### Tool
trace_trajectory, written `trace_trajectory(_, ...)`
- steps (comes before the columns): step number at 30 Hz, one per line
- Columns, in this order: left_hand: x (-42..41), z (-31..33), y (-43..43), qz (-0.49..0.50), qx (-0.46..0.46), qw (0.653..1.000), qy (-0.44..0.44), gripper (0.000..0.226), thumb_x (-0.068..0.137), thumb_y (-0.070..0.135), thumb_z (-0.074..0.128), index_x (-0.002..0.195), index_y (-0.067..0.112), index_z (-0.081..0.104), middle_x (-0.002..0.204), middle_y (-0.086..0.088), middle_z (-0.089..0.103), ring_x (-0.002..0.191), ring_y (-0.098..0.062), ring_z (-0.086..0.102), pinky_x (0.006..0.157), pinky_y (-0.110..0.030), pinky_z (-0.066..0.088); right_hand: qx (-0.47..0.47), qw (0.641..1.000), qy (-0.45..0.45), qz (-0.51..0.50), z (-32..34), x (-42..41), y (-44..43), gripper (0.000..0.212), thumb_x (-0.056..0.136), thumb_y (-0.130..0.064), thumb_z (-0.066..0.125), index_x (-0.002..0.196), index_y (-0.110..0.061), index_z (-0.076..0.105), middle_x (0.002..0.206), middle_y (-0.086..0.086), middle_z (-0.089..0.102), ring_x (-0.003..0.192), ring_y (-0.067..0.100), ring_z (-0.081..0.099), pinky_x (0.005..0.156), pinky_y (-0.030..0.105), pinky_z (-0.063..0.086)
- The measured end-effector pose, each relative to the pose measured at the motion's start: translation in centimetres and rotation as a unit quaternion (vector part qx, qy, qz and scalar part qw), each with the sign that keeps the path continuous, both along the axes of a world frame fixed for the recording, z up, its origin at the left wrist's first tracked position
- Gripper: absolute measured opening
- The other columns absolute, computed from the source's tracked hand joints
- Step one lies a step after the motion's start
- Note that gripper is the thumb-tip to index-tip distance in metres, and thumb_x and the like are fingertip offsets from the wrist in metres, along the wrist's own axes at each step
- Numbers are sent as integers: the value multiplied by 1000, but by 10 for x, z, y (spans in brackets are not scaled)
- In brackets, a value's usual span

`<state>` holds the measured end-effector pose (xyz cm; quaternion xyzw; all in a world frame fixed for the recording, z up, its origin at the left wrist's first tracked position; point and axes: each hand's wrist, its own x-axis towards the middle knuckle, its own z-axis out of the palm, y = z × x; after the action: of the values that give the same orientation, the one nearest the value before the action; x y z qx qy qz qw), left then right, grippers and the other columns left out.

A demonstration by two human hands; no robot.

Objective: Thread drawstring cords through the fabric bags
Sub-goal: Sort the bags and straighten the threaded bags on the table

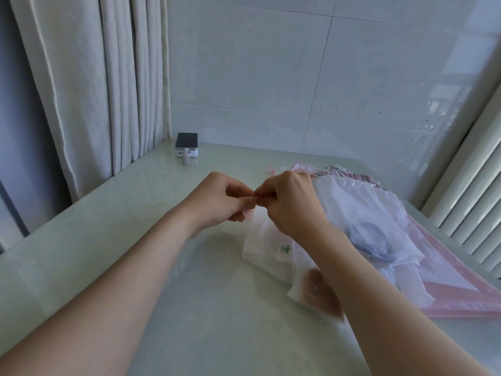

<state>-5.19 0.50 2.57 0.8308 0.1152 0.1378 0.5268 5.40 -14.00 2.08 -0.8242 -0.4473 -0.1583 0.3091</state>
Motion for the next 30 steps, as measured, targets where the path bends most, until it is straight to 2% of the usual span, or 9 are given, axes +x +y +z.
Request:
trace_trajectory(5,3,0,-4,55,-23,998,-28,13,86,10,80,98,15,80,84,-4,80,64,-15,66,70,-31,61,17,999,23,-28,4,-7,2,25,80,-1,67,83,-19,84,73,-5,74,75,18,66,69,31,55)
trace_trajectory(7,3,0,-1,73,-32,996,-43,23,84,10,81,104,16,73,84,-2,80,66,-19,69,73,-36,62,23,995,88,-36,7,-11,1,21,80,-3,67,80,-17,83,66,-10,71,69,11,65,64,25,50)
trace_trajectory(9,5,-3,3,74,4,995,-64,23,85,13,83,103,18,69,85,2,80,71,-20,71,78,-42,62,37,974,219,-33,11,-12,-1,16,82,-7,71,77,-17,82,59,-7,69,57,9,60,59,24,47)
trace_trajectory(12,7,-6,5,73,68,990,-99,19,87,17,85,93,20,67,83,6,79,70,-17,69,80,-45,61,87,889,450,-10,15,-7,-8,4,86,-7,76,87,-6,80,64,7,67,61,18,56,63,32,45)
trace_trajectory(16,9,-9,2,66,94,981,-155,17,88,18,84,89,16,68,81,6,79,78,-12,76,84,-44,62,144,755,636,69,17,-4,-12,5,96,-4,69,96,-3,75,72,3,62,60,10,59,57,19,50)
trace_trajectory(21,9,-8,-2,102,47,975,-194,30,86,16,87,91,19,57,108,3,74,75,-16,79,85,-49,63,188,691,690,106,21,-6,-11,10,99,-3,63,99,-4,72,76,3,63,63,8,58,62,16,50)
trace_trajectory(23,8,-6,-1,107,32,974,-198,26,85,11,86,84,14,60,106,1,74,77,-16,79,88,-49,63,211,674,701,105,22,-6,-12,11,99,-1,62,100,-3,72,75,3,66,62,9,59,62,16,51)
trace_trajectory(25,6,-3,-3,98,29,977,-186,20,84,12,87,81,13,68,98,3,78,81,-13,79,91,-48,62,229,666,703,96,22,-5,-12,9,98,0,63,100,-3,72,75,4,67,62,9,60,62,16,50)
trace_trajectory(30,5,-4,-9,62,27,983,-172,16,86,17,87,100,17,80,92,3,82,90,-9,78,94,-44,62,242,676,691,82,20,-3,-10,12,97,-1,65,104,0,74,76,5,65,63,9,59,60,15,50)
